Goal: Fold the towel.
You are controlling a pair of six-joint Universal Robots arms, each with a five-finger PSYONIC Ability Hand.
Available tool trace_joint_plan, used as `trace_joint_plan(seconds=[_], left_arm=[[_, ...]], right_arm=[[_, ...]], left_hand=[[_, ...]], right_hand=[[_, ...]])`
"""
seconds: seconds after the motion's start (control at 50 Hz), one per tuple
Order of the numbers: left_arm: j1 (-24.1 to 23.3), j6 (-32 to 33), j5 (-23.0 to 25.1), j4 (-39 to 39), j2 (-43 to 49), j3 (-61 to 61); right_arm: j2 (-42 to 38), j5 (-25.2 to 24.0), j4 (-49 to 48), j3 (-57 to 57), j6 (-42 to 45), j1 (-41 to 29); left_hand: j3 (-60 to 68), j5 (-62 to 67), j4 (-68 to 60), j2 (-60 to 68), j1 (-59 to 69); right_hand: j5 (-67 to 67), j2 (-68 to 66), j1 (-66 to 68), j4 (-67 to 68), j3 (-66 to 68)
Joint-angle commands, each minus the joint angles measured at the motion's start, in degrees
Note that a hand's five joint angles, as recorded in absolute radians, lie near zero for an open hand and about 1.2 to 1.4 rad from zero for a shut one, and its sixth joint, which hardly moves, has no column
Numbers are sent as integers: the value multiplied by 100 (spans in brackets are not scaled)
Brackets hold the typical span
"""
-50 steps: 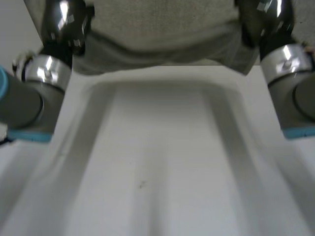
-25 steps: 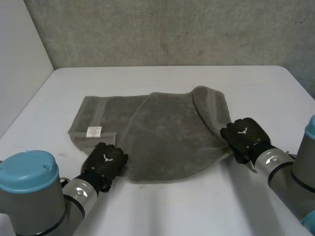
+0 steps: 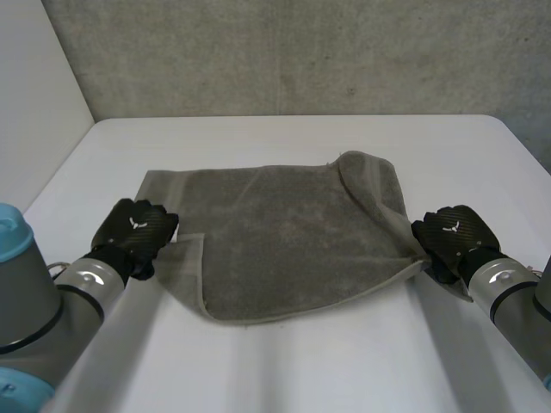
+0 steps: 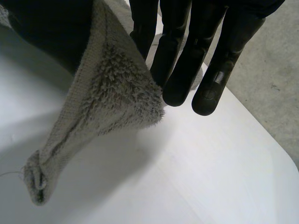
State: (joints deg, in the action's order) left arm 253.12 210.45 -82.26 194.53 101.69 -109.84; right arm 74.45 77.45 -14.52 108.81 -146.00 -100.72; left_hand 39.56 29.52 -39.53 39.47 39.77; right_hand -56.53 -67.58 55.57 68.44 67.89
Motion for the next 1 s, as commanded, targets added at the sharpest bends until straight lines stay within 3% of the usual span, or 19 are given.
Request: trace_joint_plan(seconds=[0.02, 0.1, 0.14, 0.34, 0.48, 0.68, 1.0], left_arm=[[545, -21, 1044, -214, -88, -336], [704, 5, 1397, -196, -62, -301], [748, 14, 1808, -152, 87, -126], [748, 32, 2495, -170, 1088, 989], [730, 295, 2522, -530, 1749, 1861], [713, 1664, 2531, -1909, 2697, 3029], [651, 2009, 2487, -1989, 2874, 3144]], right_arm=[[-27, -19, 1, 9, -7, -18], [-36, -19, 1, 9, -7, -18], [-45, -28, 1, 17, -7, -18], [-45, -37, 10, 88, -7, -27], [-62, -46, 10, 131, -7, -44], [-80, -55, 10, 158, 2, -62], [-115, -55, 10, 175, 54, -62]], left_hand=[[-643, -640, 641, -635, -665], [-697, -694, 694, -689, -718], [-664, -660, 661, -655, -685], [-529, -526, 526, -521, -551], [-75, -71, 72, -66, -96], [127, 131, -130, 135, 106], [464, 467, -466, 472, 442]], right_hand=[[-1347, -1242, 2443, 1156, 1211], [-1347, -1242, 2443, 1156, 1211], [-1347, -1242, 2443, 1156, 1211], [-1347, -1242, 2443, 1156, 1211], [-1347, -1242, 2443, 1156, 1211], [-1347, -1242, 2443, 1156, 1211], [-1347, -1242, 2443, 1156, 1211]])
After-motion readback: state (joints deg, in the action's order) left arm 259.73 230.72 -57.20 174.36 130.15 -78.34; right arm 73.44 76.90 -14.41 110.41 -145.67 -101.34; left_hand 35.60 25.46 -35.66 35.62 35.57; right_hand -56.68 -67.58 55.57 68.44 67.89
